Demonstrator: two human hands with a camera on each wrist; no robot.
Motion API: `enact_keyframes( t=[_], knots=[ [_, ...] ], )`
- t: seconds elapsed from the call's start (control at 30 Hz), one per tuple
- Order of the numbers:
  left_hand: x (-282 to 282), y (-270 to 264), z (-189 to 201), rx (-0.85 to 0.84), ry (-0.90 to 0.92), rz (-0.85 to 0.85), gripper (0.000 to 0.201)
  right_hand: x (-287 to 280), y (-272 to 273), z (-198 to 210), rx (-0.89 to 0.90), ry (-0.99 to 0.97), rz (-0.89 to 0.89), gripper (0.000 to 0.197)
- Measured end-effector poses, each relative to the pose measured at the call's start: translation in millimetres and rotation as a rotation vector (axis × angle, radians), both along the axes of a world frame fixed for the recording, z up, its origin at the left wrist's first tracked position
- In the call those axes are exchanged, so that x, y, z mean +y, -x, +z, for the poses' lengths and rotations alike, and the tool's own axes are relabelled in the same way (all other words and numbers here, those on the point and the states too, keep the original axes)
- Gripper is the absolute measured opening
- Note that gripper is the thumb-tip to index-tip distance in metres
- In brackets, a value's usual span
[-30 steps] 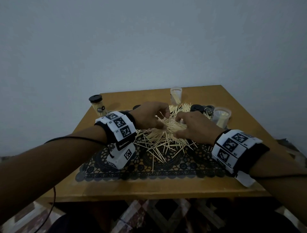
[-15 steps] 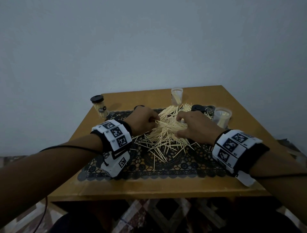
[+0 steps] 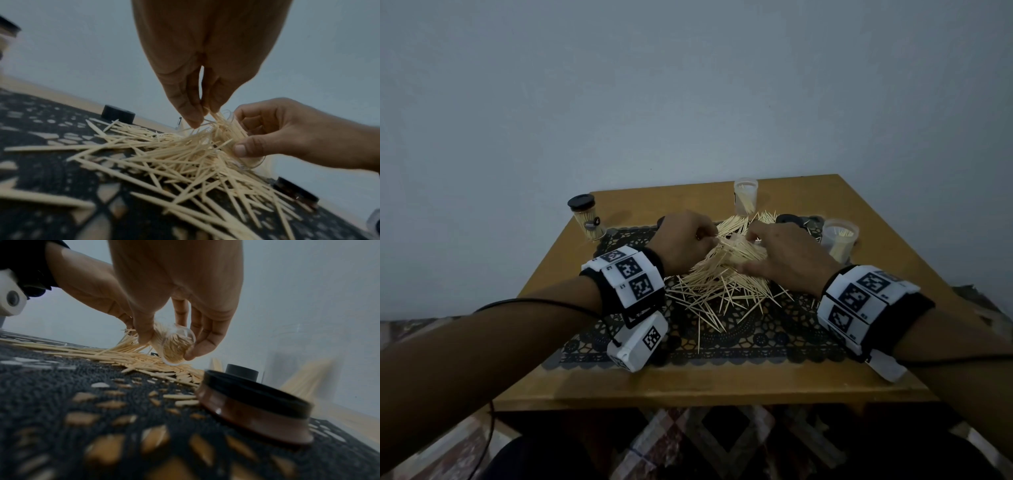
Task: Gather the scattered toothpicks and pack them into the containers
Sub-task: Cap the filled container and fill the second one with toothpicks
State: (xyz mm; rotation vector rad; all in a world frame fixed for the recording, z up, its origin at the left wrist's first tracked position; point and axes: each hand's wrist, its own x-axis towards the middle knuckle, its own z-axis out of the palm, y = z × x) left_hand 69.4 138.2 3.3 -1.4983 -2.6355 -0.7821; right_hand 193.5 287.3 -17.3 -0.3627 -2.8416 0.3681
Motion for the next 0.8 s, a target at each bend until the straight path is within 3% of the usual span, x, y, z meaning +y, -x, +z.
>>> enact_keyframes(
  t=[0.13,0.3,0.37,0.47,0.53,0.63,0.8],
  knots=[
    [-1.8,-7.0,4.1,-0.166,0.058,-0.107,0.029,-1.3,0.2,0.1,0.005,-0.004,0.006,0.048],
    [-12.6,4.4,5.3,-0.131,0.017,-0.047,0.033,1.2,-0.4,0.1,-0.049,-0.023,-0.036,0.050],
    [-22.8,7.7,5.5,-0.096,0.163,-0.080,0.049,2.1,-0.5,0.1,-0.063,-0.036,-0.060,0.051],
    [-32.6,5.4,-2.3,-0.039,0.552,-0.120,0.096,3.8,-0.6,-0.7,-0.076,-0.048,-0.083,0.052],
    [-33.9,3.0,-11.4,-0.017,0.620,-0.112,0.103,4.5,-0.6,-0.6,-0.080,-0.046,-0.096,0.053],
    [-28.3,4.3,-22.3,0.094,0.561,-0.090,0.088,5.7,-0.9,-0.1,-0.077,-0.035,-0.105,0.053],
    [-22.9,12.6,-25.2,0.147,0.392,-0.134,0.038,9.6,-0.9,-0.8,-0.076,0.008,-0.074,0.053]
  ],
)
